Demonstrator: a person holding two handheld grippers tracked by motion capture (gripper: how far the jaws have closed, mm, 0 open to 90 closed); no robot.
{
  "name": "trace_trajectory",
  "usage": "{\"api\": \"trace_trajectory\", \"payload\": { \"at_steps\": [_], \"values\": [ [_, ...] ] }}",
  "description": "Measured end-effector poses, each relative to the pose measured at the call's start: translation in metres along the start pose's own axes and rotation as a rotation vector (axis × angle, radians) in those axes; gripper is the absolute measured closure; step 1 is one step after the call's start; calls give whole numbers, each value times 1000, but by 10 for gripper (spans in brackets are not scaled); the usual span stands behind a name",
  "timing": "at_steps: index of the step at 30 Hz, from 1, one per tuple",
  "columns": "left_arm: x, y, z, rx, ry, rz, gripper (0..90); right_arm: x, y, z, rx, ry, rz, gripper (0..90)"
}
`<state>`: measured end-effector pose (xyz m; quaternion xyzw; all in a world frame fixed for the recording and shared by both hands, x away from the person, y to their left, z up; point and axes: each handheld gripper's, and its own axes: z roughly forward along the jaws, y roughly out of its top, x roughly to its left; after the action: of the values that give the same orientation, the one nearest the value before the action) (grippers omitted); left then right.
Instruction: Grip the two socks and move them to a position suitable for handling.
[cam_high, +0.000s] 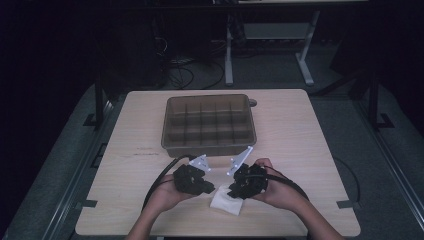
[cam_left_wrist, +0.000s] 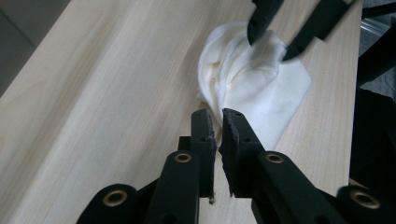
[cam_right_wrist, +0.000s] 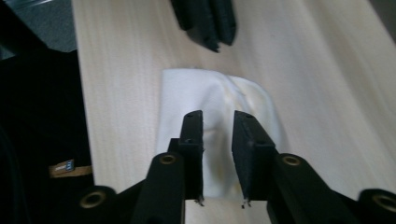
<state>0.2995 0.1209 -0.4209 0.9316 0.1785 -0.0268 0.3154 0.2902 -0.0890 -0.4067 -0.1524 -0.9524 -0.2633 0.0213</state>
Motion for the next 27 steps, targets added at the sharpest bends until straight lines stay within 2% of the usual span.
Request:
{"api": "trace_trajectory", "payload": {
  "at_steps": [3,9,14,22,27],
  "values": [
    [0,-3,-4,-1,8,-5,828,3,4,5,21,4,-11,677],
    [2,-12,-13,-6,18,-9,823,0,9,17,62,-20,-8,597],
    [4,-19,-17,-14,25,-22,823,-1,9,23,81,-33,-6,544],
    [5,-25,-22,-18,33,-23,817,-4,9,32,100,-29,12,449],
    [5,-32,-27,-41,41,-37,817,-1,9,36,116,-41,14,411]
  ]
}}
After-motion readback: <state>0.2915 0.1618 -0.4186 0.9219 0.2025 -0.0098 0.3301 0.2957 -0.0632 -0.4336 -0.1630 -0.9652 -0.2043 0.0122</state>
